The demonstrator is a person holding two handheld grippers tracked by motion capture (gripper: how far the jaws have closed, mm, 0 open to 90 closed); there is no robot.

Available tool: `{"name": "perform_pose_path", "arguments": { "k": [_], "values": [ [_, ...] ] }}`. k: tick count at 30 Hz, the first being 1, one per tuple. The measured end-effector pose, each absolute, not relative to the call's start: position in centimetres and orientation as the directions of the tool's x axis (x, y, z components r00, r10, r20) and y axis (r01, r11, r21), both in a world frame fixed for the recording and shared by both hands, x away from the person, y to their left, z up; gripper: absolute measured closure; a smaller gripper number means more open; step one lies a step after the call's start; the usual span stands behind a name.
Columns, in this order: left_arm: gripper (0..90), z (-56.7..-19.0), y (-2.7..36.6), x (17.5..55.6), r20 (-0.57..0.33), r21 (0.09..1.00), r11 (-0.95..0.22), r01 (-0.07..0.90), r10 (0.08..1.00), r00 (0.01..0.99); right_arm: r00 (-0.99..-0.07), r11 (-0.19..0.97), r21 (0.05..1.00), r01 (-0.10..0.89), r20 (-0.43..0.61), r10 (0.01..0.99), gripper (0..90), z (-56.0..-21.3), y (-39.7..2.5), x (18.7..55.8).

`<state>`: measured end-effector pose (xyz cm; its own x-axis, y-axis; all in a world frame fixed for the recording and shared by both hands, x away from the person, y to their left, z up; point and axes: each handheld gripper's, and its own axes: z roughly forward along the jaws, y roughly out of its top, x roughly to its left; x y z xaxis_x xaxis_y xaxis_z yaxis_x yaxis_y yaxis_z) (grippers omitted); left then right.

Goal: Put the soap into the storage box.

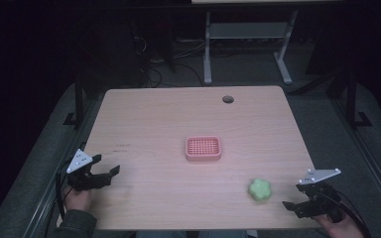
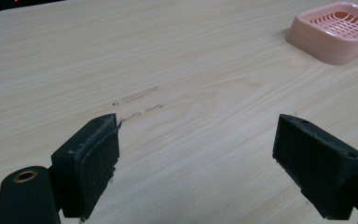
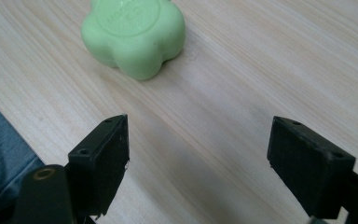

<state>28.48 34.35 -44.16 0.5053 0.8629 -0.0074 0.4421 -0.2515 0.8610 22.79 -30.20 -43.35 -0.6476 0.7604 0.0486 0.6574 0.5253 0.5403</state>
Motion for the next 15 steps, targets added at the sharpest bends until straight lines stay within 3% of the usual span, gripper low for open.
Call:
{"name": "perform_pose_path", "arguments": {
  "k": [15],
  "values": [
    [13.9,-44.1,34.3,28.2,0.001,0.863,-0.257,0.435,0.862,0.507,-0.687,0.581,0.524,0.623,0.012,0.727,19.0,-41.9,-28.4,23.6]
  ]
}}
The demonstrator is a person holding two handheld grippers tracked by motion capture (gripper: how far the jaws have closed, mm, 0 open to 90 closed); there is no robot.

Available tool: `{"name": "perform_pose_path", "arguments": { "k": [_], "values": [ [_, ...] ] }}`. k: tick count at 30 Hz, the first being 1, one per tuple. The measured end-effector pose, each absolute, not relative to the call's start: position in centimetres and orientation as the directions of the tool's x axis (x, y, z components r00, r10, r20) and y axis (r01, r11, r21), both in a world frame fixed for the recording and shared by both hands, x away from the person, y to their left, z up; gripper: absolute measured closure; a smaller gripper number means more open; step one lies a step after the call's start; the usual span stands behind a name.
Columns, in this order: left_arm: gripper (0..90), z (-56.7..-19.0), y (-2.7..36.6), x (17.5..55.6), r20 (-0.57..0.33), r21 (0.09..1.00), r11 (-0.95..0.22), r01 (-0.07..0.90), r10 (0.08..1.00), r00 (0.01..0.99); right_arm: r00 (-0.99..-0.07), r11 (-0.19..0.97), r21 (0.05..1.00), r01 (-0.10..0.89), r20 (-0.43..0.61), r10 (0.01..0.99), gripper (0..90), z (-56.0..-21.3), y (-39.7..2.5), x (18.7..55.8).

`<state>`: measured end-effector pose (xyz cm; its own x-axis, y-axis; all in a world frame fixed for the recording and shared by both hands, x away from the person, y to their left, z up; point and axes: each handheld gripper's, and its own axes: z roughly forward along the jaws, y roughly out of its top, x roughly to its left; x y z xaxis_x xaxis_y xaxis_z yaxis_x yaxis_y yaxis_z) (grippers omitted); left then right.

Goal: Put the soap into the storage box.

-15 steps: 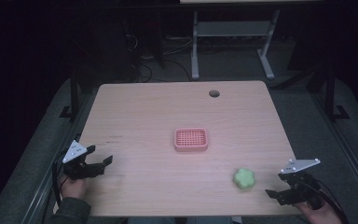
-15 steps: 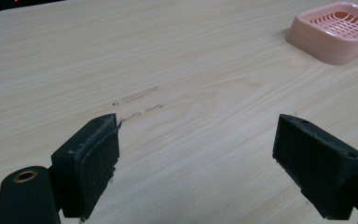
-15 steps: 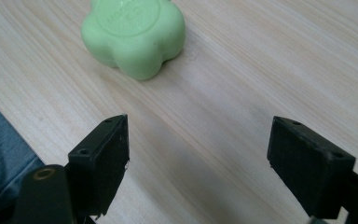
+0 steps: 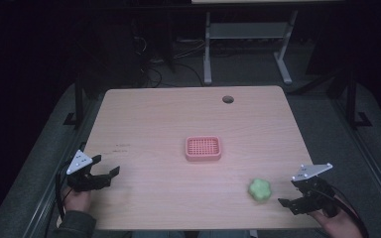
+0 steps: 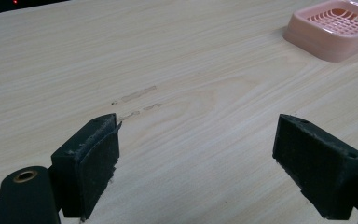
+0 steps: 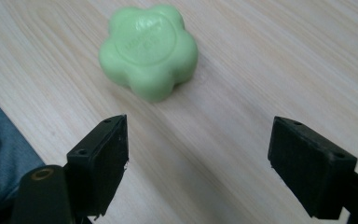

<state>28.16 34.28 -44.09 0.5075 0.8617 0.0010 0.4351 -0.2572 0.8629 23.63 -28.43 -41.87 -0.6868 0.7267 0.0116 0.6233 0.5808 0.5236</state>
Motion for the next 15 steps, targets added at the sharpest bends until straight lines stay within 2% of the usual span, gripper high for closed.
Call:
{"name": "perform_pose_path", "arguments": {
  "k": [15],
  "values": [
    [13.9,-43.9,34.3,28.2,-0.002,0.866,-0.254,0.431,0.86,0.51,-0.754,0.672,0.468,0.574,-0.018,0.656,17.2,-40.4,-25.4,25.4]
  ]
}}
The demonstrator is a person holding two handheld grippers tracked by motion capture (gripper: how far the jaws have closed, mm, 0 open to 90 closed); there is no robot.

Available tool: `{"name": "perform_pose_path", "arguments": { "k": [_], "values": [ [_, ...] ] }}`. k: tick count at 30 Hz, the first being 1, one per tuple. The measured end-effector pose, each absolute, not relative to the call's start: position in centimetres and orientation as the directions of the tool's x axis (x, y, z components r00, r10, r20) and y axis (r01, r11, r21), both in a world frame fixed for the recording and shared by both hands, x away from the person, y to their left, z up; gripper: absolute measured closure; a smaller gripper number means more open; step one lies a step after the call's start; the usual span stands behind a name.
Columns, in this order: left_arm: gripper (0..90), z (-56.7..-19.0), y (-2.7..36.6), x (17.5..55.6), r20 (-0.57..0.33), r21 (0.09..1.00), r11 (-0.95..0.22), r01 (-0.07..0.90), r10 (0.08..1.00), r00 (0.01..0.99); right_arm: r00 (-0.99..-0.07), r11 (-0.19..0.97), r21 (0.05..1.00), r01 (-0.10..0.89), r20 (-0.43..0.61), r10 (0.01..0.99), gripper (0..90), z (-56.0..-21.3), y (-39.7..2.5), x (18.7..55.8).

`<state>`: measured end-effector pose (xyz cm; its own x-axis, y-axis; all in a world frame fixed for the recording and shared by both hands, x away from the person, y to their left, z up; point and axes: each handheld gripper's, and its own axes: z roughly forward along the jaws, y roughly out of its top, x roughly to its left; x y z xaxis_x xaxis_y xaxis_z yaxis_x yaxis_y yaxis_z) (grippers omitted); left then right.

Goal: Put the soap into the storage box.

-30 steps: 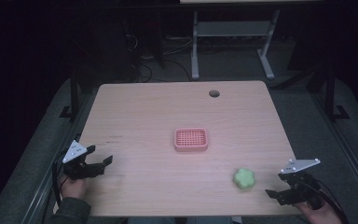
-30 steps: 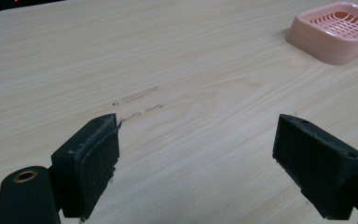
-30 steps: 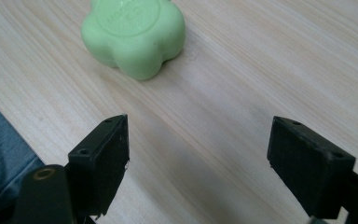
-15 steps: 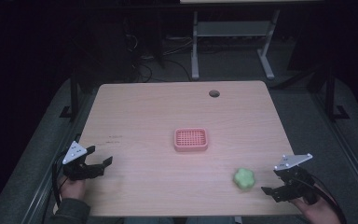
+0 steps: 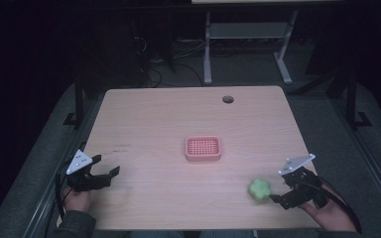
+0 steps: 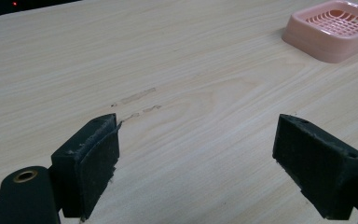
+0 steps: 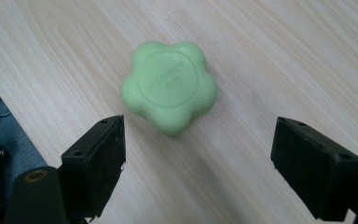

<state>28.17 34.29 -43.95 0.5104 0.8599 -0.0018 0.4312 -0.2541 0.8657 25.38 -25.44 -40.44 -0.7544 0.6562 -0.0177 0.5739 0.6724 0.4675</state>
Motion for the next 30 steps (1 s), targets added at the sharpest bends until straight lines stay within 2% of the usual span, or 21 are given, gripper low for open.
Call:
{"name": "perform_pose_path", "arguments": {
  "k": [30],
  "values": [
    [13.8,-44.0,34.1,28.3,-0.003,0.862,-0.263,0.432,0.852,0.524,-0.832,0.785,0.341,0.516,-0.016,0.554,15.1,-42.2,-20.8,28.2]
  ]
}}
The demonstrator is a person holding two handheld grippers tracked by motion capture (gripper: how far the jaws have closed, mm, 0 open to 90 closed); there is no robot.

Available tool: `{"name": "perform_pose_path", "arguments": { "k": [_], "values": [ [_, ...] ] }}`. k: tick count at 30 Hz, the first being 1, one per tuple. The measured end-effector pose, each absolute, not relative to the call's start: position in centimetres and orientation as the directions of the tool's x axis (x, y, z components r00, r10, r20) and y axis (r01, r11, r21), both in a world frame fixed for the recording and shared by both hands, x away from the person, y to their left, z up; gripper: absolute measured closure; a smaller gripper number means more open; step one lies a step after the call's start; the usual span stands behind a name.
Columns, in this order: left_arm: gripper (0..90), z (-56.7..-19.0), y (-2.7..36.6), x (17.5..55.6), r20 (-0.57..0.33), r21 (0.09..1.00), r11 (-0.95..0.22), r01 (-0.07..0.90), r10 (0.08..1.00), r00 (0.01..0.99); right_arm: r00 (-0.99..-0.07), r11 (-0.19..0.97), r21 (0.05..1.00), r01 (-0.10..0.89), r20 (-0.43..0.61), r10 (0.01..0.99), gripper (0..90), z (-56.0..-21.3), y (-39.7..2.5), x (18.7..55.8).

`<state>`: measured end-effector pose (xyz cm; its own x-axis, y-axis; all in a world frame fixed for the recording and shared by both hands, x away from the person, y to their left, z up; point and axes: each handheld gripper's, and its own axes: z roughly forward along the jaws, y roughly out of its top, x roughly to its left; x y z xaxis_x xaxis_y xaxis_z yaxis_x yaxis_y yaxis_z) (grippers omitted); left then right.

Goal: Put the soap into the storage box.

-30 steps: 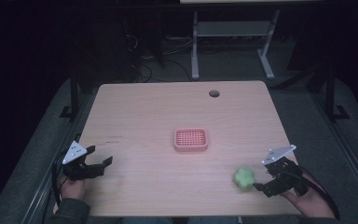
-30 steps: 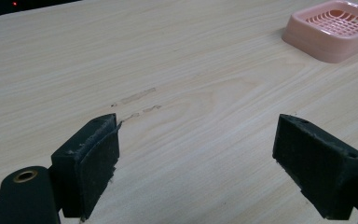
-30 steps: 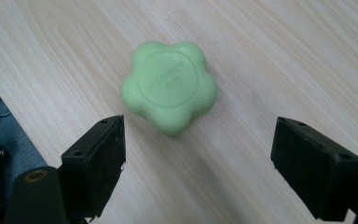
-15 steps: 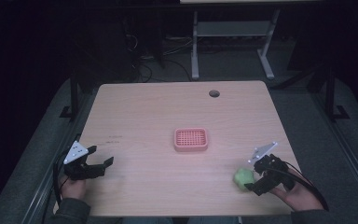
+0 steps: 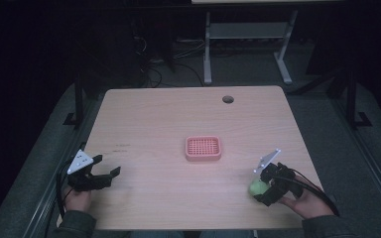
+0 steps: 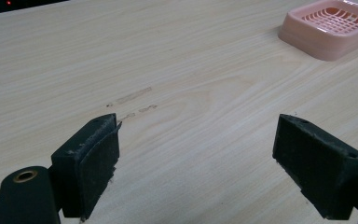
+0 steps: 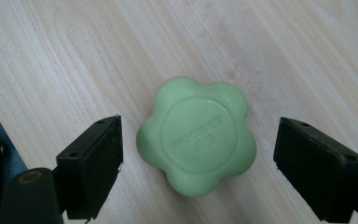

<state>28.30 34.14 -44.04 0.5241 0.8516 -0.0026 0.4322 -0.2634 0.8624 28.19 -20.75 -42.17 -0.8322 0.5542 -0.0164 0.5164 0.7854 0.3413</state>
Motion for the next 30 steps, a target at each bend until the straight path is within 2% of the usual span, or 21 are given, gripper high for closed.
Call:
{"name": "perform_pose_path", "arguments": {
  "k": [30],
  "values": [
    [13.8,-43.9,34.3,28.3,0.001,0.858,-0.272,0.436,0.85,0.527,-0.852,0.835,0.214,0.508,-0.017,0.523,16.0,-44.3,-19.1,29.2]
  ]
}}
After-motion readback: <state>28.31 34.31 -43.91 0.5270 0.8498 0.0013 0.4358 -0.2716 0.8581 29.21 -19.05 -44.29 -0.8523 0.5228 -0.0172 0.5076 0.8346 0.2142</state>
